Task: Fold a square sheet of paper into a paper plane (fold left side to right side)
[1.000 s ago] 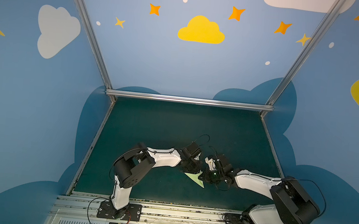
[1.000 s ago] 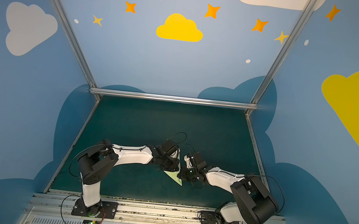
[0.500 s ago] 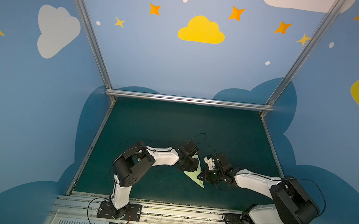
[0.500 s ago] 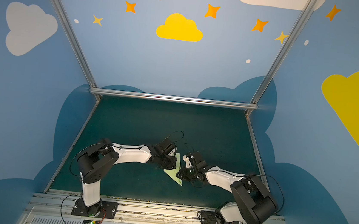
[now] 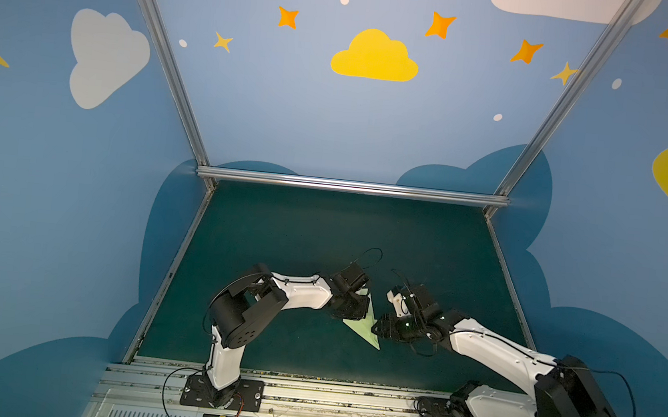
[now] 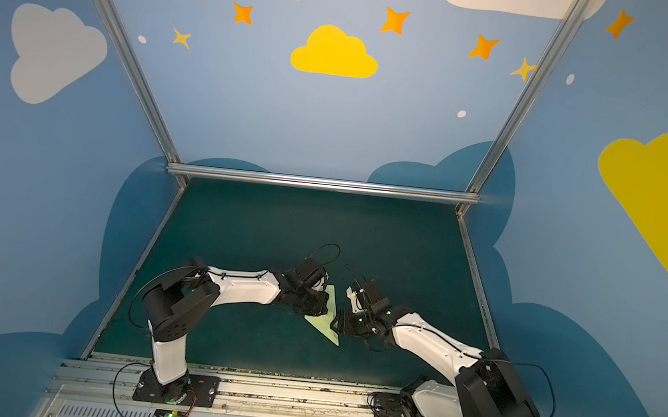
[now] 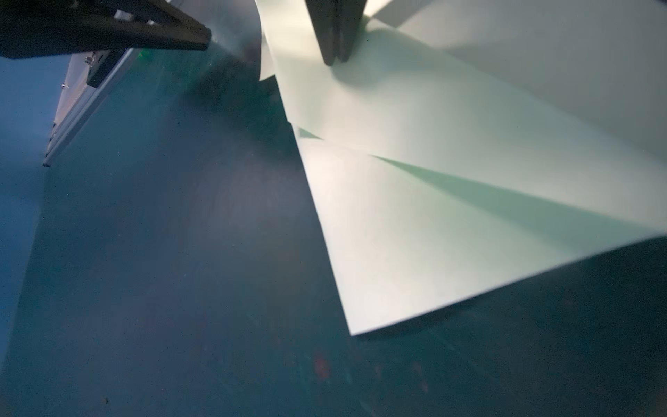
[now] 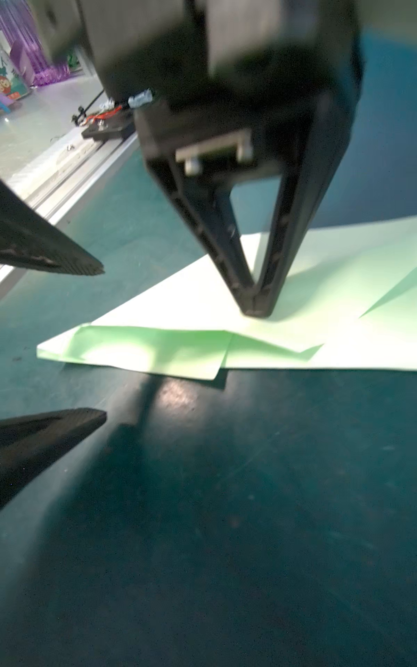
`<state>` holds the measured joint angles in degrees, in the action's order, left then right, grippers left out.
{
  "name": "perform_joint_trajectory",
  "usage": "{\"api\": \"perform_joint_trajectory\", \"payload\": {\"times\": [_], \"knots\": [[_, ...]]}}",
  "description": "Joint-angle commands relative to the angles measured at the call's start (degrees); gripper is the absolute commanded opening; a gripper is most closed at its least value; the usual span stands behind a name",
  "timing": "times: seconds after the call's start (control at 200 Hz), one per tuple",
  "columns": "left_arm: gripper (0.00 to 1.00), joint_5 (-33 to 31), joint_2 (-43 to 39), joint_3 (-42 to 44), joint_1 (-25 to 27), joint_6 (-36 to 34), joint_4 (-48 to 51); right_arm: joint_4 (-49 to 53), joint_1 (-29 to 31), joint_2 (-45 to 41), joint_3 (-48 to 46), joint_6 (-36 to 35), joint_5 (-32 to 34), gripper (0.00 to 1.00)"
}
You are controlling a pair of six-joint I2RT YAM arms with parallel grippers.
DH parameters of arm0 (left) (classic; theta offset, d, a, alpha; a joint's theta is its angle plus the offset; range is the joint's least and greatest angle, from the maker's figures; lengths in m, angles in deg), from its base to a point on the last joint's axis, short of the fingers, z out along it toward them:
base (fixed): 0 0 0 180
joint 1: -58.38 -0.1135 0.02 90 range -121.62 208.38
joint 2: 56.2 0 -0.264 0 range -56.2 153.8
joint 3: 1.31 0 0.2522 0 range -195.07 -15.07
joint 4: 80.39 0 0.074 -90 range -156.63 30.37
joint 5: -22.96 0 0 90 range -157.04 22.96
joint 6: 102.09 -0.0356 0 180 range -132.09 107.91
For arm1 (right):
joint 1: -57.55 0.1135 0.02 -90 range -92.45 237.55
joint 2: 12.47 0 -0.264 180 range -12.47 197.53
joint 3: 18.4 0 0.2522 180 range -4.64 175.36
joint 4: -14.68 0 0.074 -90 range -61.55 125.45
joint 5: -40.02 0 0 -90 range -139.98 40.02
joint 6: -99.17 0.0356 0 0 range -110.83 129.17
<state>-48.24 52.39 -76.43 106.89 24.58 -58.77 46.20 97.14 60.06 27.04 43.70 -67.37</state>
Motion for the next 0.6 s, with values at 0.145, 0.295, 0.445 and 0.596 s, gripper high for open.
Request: {"api": "perform_joint_trajectory", "payload": {"times": [0.145, 0.295, 0.445, 0.596], "knots": [[0.04, -2.7, 0.2, 1.8, -0.3, 0.0, 2.2, 0.7, 1.5, 4.7, 2.7, -1.2, 0.4, 0.58], [0.04, -2.6, 0.1, 1.9, -0.2, 0.1, 2.1, 0.3, 1.8, 6.2, 4.1, -0.9, 0.6, 0.53], [0.04, -2.3, 0.0, 2.2, -0.3, 0.3, 1.7, 0.5, 2.6, 7.1, 5.0, -0.9, 1.1, 0.47], [0.04, -2.6, -0.1, 2.8, -0.4, 0.3, 1.3, 0.7, 3.2, 7.5, 4.2, -0.9, 1.7, 0.47]]}}
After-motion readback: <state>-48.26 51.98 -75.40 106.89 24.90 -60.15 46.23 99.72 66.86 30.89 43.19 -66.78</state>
